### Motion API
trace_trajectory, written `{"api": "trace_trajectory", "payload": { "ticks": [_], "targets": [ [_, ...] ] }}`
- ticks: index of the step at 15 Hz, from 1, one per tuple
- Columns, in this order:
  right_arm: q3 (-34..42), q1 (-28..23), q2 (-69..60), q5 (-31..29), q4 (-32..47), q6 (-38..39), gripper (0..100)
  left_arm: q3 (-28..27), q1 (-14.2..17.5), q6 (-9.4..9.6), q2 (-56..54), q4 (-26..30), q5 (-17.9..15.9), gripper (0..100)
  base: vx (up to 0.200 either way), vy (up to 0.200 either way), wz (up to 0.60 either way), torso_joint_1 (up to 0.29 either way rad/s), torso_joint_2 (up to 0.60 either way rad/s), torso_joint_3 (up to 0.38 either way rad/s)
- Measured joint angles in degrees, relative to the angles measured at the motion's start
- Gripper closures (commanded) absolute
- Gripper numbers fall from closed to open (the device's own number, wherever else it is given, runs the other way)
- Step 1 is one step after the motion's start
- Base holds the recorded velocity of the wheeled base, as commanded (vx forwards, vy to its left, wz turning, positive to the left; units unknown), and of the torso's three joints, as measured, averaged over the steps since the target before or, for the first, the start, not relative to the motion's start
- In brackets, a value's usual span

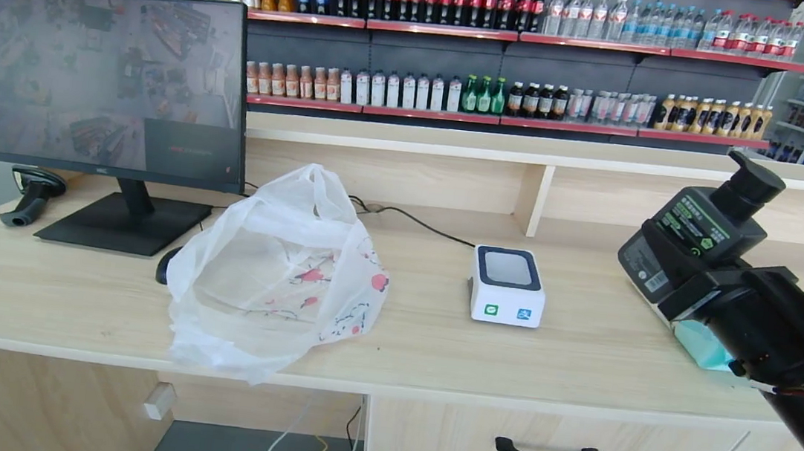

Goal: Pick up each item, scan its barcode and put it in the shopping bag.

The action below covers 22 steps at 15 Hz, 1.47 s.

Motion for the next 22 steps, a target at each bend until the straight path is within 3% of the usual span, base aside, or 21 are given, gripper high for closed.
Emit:
{"api": "trace_trajectory", "payload": {
  "ticks": [8, 11, 15, 22],
  "targets": [
    [-2.28, -0.05, 0.68, 0.16, 0.18, -2.01, 100, 0.0, 0.0, -0.06, 0.0, 0.06, 0.0, 0, 0.0, 0.2, 0.0, 0.011, 0.01, 0.0],
    [-4.79, 0.26, 0.96, 2.5, 0.33, -6.28, 100, 0.0, -0.1, 0.06, 0.0, 0.01, 0.0, 0, 0.0, 0.0, 0.0, 0.0, 0.0, 0.0],
    [-14.74, 0.77, 4.43, 6.8, 0.4, -14.79, 100, 0.0, 0.0, 0.09, 0.0, 0.06, 0.0, 0, 0.0, 0.0, 0.0, 0.0, 0.0, 0.0],
    [-16.4, 0.39, 12.76, 12.41, 0.33, -30.1, 100, 0.0, -0.05, 0.05, 0.0, 0.04, -0.01, 0, 0.0, 0.0, 0.0, 0.0, 0.0, 0.0]
  ]
}}
